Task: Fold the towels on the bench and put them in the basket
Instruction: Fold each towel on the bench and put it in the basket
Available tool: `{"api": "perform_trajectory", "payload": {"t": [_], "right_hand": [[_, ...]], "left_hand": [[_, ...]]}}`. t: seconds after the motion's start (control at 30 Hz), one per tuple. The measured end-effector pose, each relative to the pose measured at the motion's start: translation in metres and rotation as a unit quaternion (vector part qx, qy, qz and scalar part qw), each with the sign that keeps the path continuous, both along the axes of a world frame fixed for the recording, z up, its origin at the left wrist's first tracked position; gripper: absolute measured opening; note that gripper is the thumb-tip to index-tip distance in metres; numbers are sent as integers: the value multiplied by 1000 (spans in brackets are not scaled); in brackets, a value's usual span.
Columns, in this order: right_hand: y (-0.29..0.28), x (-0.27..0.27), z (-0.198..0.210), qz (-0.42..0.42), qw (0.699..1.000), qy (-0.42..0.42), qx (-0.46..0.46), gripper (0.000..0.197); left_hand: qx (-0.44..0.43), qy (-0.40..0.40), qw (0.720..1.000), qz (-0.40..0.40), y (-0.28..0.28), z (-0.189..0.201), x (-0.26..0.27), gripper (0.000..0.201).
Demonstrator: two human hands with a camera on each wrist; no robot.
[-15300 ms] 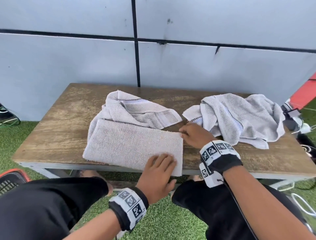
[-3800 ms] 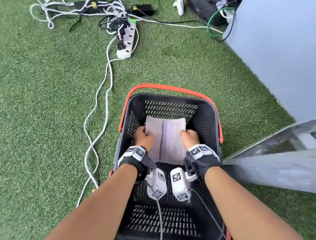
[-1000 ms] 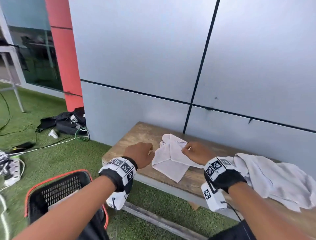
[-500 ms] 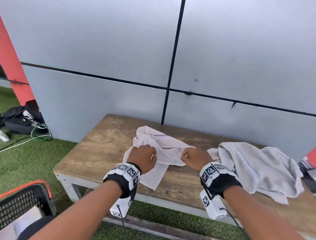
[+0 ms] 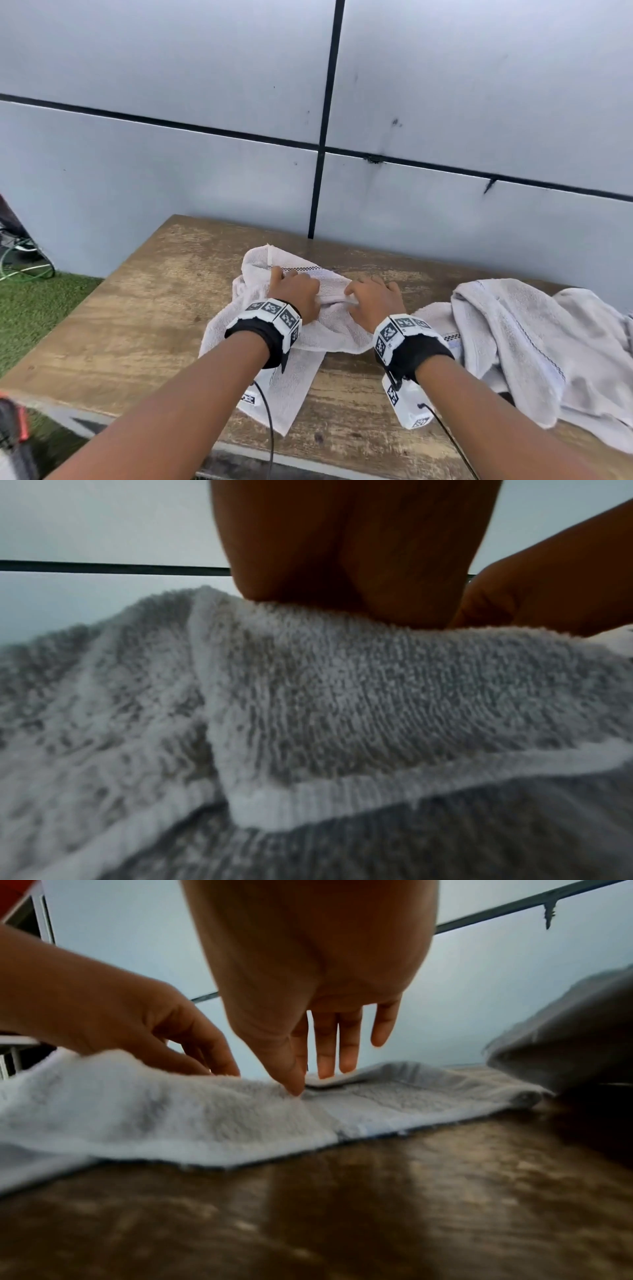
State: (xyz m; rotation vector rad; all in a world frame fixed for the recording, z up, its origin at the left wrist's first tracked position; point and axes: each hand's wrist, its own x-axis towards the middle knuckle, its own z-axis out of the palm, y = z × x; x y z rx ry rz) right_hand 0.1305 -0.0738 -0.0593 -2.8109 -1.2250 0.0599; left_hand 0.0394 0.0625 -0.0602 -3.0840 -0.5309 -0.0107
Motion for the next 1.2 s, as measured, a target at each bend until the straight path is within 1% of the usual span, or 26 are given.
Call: {"api": "perform_trajectory", "payload": {"t": [0.07, 0.2, 0.3, 0.4, 0.47, 0.53, 0.63, 0.7, 0.8, 0.87, 0.93, 1.0, 1.1, 1.2], "right_hand": [[0, 3, -5, 1, 1000, -14, 4, 26], [-4, 2, -5, 9, 1000, -28, 3, 19], [-12, -5, -1, 14, 999, -47, 16, 19], [-22, -11, 12, 10, 997, -37, 66, 17], [-27, -15, 27, 13, 994, -39, 96, 12], [-31, -21, 46, 24, 991, -61, 117, 9], [-35, -32, 81, 37, 985, -75, 148, 15], [-37, -41, 108, 43, 979, -77, 183, 20], [-39, -61, 145, 54, 971, -70, 220, 15], [-42, -75, 166, 64, 969, -79, 227, 9], [-47, -89, 183, 75, 966, -98, 227, 10], [-52, -97, 193, 73, 965, -108, 226, 8], [-66, -105, 205, 61, 964, -105, 237, 14], [-83, -106, 211, 60, 966, -92, 234, 14]], "left_hand": [[-4, -5, 1000, 6, -1, -4, 4, 27], [27, -19, 999, 19, -3, -6, 4, 15], [26, -43, 999, 15, -7, 2, 0, 17], [-8, -101, 995, 1, -10, 19, -9, 20], [-28, -148, 988, -17, -12, 35, -16, 18], [-42, -201, 978, -37, -16, 55, -25, 14], [-30, -247, 967, -59, -20, 88, -38, 12], [-27, -261, 962, -77, -22, 114, -47, 11], [-20, -282, 954, -99, -28, 152, -63, 13], [-10, -309, 945, -112, -33, 177, -76, 13], [6, -329, 937, -121, -38, 199, -91, 14], [35, -334, 934, -126, -39, 215, -104, 17], [75, -333, 933, -115, -36, 236, -125, 23], [78, -321, 939, -96, -24, 248, -143, 26]]}}
